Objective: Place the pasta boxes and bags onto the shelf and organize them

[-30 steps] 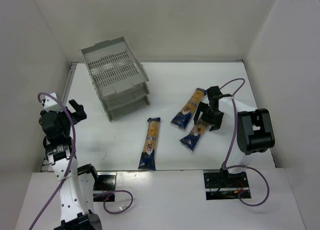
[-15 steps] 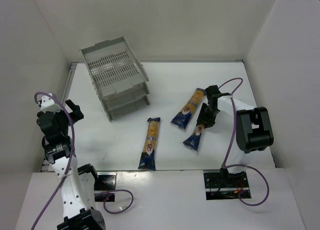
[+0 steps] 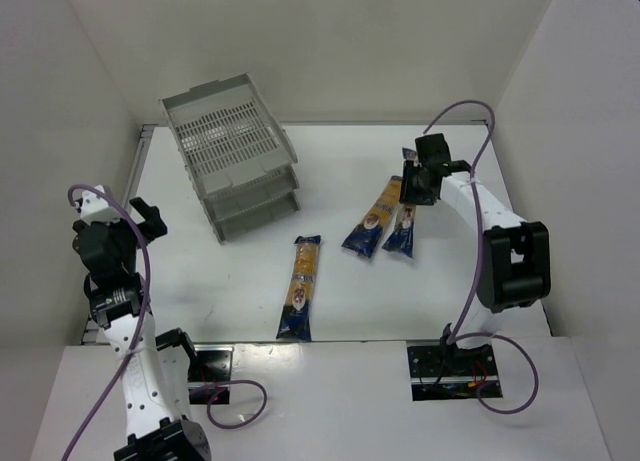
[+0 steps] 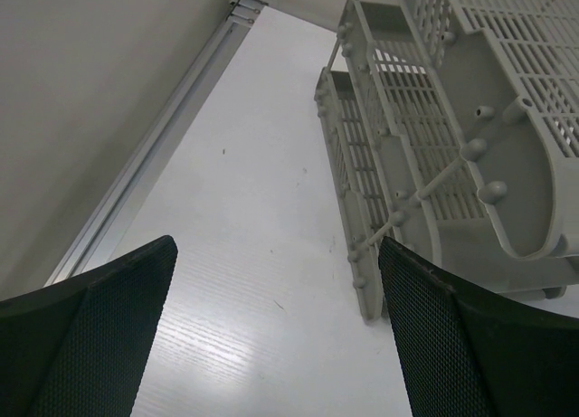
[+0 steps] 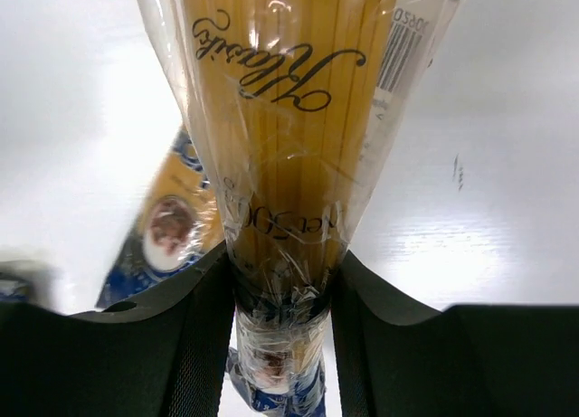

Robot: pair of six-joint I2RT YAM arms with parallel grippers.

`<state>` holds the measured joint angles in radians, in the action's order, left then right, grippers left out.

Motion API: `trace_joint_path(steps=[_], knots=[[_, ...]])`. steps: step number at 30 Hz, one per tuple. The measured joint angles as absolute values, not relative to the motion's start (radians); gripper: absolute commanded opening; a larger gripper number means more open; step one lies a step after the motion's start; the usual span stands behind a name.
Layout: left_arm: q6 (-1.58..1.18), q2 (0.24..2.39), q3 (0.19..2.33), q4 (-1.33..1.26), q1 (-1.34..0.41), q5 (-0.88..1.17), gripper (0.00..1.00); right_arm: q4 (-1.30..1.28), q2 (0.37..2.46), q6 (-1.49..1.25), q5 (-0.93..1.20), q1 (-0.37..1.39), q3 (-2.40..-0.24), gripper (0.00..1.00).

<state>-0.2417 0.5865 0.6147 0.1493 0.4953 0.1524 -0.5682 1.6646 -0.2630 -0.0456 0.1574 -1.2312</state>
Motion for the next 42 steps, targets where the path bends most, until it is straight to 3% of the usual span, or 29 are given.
trace_joint_path(steps=[7,11,15,22,28,34,42], knots=[[-0.242,0.586,0.601,0.115,0.458,0.158,0.99,-0.581,1.560,-0.189,0.055,0.157,-1.283,0.00],[-0.242,0.583,0.600,0.101,0.441,0.159,0.99,-0.643,1.573,-0.176,0.163,0.160,-1.439,0.00],[-0.242,0.578,0.600,0.097,0.433,0.159,0.99,-0.683,1.650,-0.144,0.207,0.211,-1.775,0.00],[-0.242,0.572,0.600,0.095,0.429,0.157,0.99,-0.716,1.919,-0.135,0.322,0.450,-2.516,0.00],[-0.242,0.572,0.600,0.096,0.429,0.157,0.99,-0.672,2.115,-0.226,0.484,0.579,-2.844,0.00],[-0.240,0.590,0.600,0.096,0.434,0.155,0.99,-0.543,2.370,-0.294,0.500,0.604,-3.024,0.00],[-0.239,0.608,0.599,0.096,0.445,0.154,0.99,-0.532,2.537,-0.315,0.462,0.620,-3.034,0.00]])
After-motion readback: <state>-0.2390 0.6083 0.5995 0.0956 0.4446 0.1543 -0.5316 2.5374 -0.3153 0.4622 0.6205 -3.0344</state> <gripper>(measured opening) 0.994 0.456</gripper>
